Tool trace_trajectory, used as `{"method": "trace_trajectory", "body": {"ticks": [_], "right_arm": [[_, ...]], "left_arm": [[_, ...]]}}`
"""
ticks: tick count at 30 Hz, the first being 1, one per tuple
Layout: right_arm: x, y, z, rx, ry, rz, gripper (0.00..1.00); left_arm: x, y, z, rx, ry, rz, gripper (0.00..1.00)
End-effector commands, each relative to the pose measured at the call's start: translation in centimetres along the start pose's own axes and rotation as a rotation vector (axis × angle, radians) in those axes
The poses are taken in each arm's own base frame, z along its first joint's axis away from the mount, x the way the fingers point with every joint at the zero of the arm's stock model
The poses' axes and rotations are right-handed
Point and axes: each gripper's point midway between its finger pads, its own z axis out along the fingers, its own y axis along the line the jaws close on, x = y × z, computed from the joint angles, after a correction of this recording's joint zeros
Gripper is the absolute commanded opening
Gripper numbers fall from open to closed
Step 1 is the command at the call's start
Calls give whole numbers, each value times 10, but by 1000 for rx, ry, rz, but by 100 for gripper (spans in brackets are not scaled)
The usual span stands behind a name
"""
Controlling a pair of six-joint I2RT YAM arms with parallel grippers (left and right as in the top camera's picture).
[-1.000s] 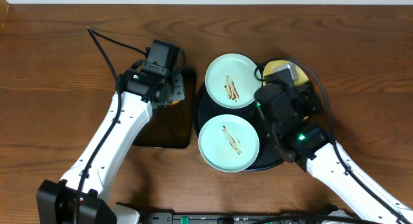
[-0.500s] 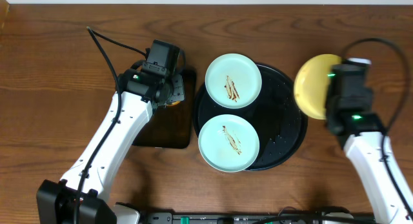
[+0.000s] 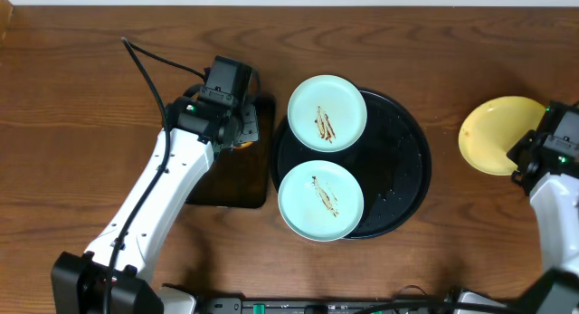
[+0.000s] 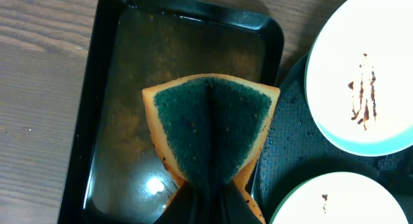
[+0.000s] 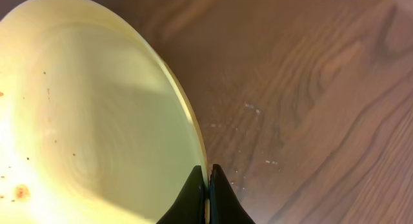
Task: Clean dirty plates on tray and stack at the side
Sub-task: 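Lift the yellow plate with the right gripper and move it right, then set the yellow plate down on the table, then grip the lower blue plate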
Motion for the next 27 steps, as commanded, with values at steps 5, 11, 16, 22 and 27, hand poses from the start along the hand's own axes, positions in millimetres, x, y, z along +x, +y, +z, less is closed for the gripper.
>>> {"method": "trace_trajectory", "body": {"ticks": [5,11,16,22,27], "right_arm": [[12,-17,40,56,93,90,1],[11,5,36,-68,106,65,23],[4,37,14,-258,109,5,36],[31,99,-40,-565,193,-102,39],[92,147,-83,-769,388,-239,40]], "left_arm": [[2,2,1,-6,6,-16,8],[2,2,1,-5,5,-16,8],[2,2,1,-6,6,-16,7],[3,3,1,-7,9,-15,8],[3,3,1,-7,10,-15,8]]}}
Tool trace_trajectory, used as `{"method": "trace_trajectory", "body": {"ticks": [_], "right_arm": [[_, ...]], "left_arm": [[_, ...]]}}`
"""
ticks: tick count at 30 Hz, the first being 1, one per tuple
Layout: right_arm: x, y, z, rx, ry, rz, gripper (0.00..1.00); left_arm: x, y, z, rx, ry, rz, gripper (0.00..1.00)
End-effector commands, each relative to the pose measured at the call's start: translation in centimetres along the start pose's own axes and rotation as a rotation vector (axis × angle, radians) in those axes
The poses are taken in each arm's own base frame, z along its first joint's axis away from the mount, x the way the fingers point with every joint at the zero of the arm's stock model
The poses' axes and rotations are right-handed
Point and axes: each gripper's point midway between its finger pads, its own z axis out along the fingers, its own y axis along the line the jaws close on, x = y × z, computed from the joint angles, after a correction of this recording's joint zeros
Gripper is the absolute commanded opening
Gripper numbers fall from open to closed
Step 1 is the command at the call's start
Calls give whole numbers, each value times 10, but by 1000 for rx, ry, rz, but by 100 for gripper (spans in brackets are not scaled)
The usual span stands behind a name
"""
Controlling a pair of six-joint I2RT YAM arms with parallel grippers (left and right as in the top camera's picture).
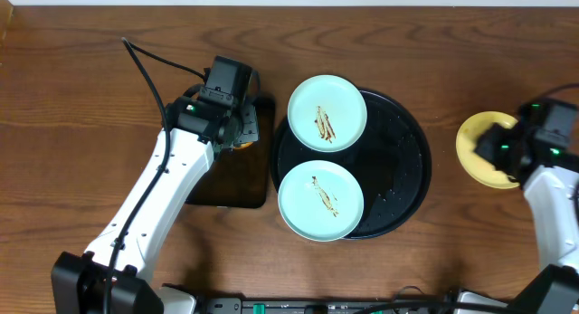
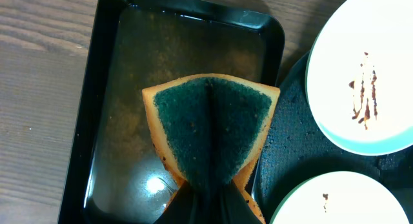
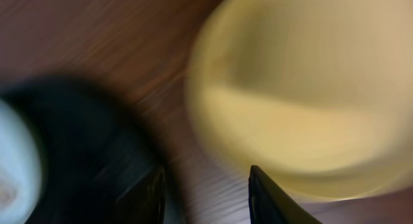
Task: Clean dirty plates on tray and stack at the side
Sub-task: 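Set the yellow plate down on the table, then grip the lower blue plate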
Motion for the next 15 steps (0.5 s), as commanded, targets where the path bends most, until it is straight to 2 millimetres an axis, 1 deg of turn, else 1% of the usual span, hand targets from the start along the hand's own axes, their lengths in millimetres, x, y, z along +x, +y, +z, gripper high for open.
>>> {"method": "trace_trajectory", "body": {"ticks": [1,3,6,8,13,15], "right_arm": [[41,62,2,-208,156,-139,41],[65,74,6,-217,228,-224,41],[105,90,9,-223,356,-337,41],[126,98,11,-226,415,-384,41],[165,114,17,-232,516,-486,43],[176,117,20,-226,541,-517,43]], "left_arm": [[2,3,1,-6,7,-15,8],[2,3,1,-6,8,-15,8],[4,3,2,-9,13,-15,8],[6,4,2,-12,20,-14,8],[7,5,2,-15,26,-13,8],[7,5,2,-15,27,-13,7]]}}
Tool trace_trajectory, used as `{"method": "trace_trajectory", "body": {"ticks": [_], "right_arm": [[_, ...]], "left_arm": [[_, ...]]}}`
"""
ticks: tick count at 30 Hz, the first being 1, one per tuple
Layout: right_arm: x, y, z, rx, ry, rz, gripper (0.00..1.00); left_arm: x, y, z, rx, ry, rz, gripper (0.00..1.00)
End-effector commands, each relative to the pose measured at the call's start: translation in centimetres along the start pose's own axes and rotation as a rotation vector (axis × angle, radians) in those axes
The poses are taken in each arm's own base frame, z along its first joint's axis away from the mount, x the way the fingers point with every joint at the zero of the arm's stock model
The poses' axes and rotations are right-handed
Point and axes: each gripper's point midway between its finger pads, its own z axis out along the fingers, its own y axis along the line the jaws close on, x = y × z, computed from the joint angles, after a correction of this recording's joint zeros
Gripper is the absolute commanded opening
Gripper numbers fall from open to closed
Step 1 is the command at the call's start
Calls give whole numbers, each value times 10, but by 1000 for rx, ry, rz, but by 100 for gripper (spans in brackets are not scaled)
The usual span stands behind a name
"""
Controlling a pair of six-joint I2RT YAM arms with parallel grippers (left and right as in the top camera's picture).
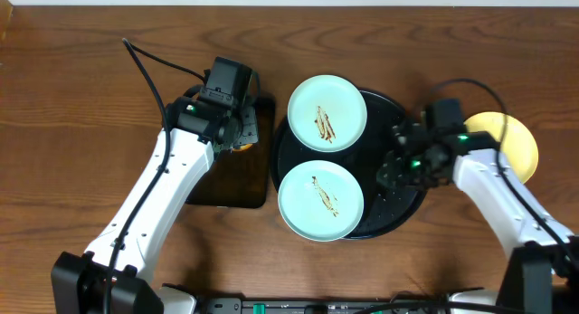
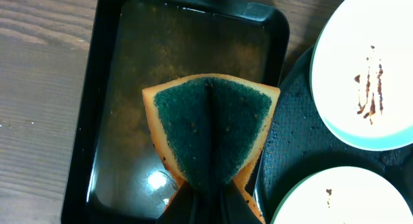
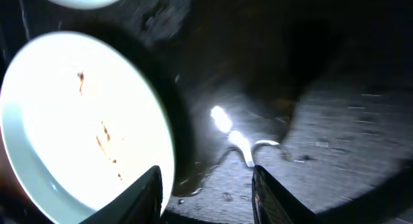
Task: Clean dirty plates on tray and stack at the side
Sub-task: 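Set the yellow plate down on the table, then grip the lower blue plate, then wipe the lower blue plate with the sponge in the left gripper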
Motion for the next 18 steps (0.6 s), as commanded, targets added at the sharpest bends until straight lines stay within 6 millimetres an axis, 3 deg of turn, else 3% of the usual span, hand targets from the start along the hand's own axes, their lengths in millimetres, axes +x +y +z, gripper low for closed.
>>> {"method": "trace_trajectory", "body": {"ticks": [1,5,8,12,17,18], "right_arm": [[11,13,14,-6,58,-66,44],[22,14,32,9,125,-68,44],[30,12,45,19,177,-55,38],[36,10,57,17,223,-30,27],[37,8,63,20,234,-25,1],[35,8,63,19,229,-26,1]], "left_arm": [[3,3,2,-7,9,-15,8],[6,-4,2,35,29,-15,8],[10,-12,1,74,48,-13,8],[18,-29,-1,166,91,-4,8],[33,-55,-3,237,137,59,8],[37,-60,-2,241,143,73,8]]}}
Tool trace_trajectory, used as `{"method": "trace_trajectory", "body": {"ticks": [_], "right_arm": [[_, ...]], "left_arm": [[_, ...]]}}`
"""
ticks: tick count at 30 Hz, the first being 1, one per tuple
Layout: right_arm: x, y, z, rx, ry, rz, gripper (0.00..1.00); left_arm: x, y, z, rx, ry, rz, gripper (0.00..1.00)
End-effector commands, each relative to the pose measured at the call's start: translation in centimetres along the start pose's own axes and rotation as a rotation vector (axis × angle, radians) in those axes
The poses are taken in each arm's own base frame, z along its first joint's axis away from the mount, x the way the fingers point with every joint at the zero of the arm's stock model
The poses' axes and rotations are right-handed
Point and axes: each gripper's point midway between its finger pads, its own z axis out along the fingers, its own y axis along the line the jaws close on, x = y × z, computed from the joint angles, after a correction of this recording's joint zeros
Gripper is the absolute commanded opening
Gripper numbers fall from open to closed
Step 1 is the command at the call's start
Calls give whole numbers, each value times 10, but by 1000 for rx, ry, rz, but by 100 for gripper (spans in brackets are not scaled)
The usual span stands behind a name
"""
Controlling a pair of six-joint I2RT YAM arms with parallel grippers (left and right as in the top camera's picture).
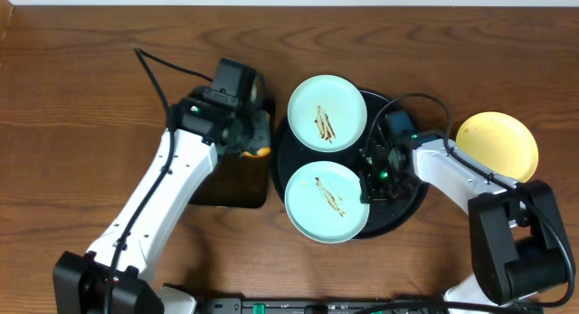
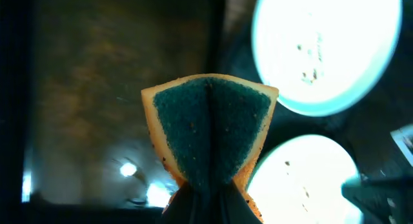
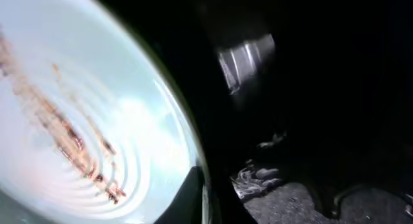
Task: Clean dirty plates on tray and stack at the side
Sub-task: 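Wipe the lower blue plate with the sponge in the left gripper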
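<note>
Two teal plates with brown smears lie on the round black tray (image 1: 407,165): the far plate (image 1: 327,112) and the near plate (image 1: 327,202). My right gripper (image 1: 366,181) is at the near plate's right rim, shut on it; in the right wrist view the rim (image 3: 193,153) runs between its fingertips (image 3: 205,199). My left gripper (image 1: 256,140) is shut on a folded orange-and-green sponge (image 2: 210,124), at the round tray's left edge. The left wrist view shows both plates, the far plate (image 2: 326,46) and the near plate (image 2: 303,179), to the right of the sponge.
A black rectangular tray (image 1: 231,183) holding brownish water (image 2: 97,88) sits left of the round tray, under my left arm. A yellow plate (image 1: 496,144) lies on the wooden table at the right.
My right gripper was open over the round tray; now it is shut on the near teal plate's right rim, and the plate sits slightly further right. My left gripper has shifted right with the sponge.
My right gripper was first shut on the yellow plate's rim at the right. Then it was open and clear of that plate, then open over the round tray, and now it grips the near teal plate. My left gripper has held the sponge throughout.
</note>
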Motion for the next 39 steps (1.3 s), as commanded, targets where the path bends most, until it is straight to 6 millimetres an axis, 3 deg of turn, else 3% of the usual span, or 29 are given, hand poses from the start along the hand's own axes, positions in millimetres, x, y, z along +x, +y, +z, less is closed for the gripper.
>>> {"method": "trace_trajectory", "body": {"ticks": [1,4,14,17,23,32,39], "right_arm": [[-1,-1,3,7,1,0,1],[-5,-5,1,11,-14,10,1],[-14,-47,-9,160,-63,112,1],[-14,-48,-8,163,-63,111,1],[-13,-47,-8,163,-62,111,1],[-13,-47,-8,163,-61,111,1],[-12,-48,-8,164,-56,113,1]], "left_arm": [[21,-26,9,60,71,59,7],[34,-43,17,70,101,114,8],[78,-96,50,93,193,243,8],[91,-106,61,92,224,226,8],[122,-149,74,249,340,219,8],[139,-162,80,225,360,147,8],[143,-157,87,181,343,95,8]]}}
